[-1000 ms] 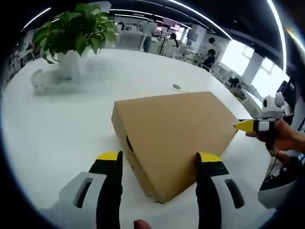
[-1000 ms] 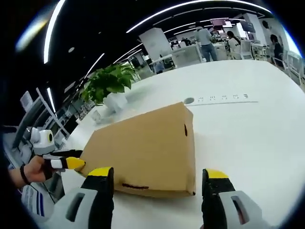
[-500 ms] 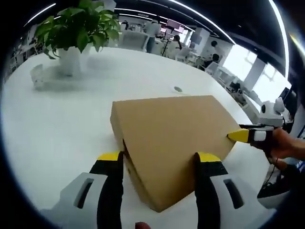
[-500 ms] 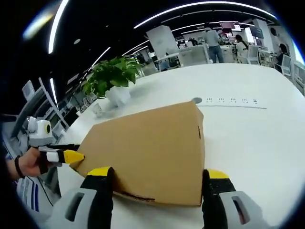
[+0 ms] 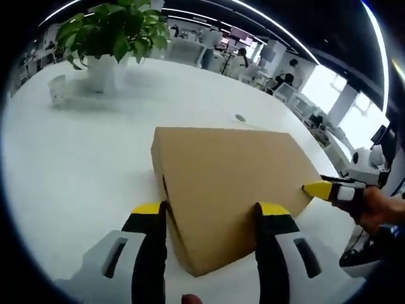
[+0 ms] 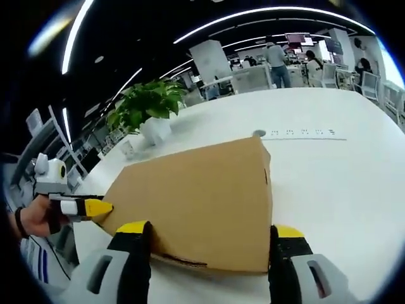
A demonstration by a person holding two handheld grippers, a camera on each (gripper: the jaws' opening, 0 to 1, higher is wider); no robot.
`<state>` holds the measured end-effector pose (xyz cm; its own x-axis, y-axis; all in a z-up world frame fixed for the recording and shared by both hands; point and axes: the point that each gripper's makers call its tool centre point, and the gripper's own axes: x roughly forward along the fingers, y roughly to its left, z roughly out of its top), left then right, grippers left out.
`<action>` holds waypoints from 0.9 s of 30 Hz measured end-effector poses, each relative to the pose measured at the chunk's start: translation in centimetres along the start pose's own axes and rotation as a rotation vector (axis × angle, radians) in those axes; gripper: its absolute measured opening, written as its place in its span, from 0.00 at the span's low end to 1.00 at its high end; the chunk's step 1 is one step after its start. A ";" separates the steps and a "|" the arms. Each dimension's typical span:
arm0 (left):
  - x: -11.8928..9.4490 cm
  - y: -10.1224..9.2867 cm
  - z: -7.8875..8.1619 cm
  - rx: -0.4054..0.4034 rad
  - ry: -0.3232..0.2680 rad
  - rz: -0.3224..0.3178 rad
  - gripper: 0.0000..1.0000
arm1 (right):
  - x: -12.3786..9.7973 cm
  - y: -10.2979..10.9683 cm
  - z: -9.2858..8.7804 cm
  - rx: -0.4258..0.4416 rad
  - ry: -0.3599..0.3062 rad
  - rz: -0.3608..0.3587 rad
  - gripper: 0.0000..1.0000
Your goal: Operate the shoe box by opening the lid, removing the specified soft item, and placing it in the target area until the item is outside and the box remains undamaged.
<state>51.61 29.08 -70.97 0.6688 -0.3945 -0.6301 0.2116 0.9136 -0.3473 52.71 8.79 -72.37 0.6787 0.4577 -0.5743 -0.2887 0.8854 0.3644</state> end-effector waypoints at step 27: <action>-7.5 5.3 -4.3 -0.065 -0.026 0.064 0.53 | -1.0 7.7 -5.2 -0.040 0.085 0.071 0.74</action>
<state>44.61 36.45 -71.09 0.6982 -0.3319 -0.6343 0.1220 0.9282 -0.3515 46.26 15.62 -72.83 0.5962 0.5231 -0.6091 -0.3616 0.8523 0.3780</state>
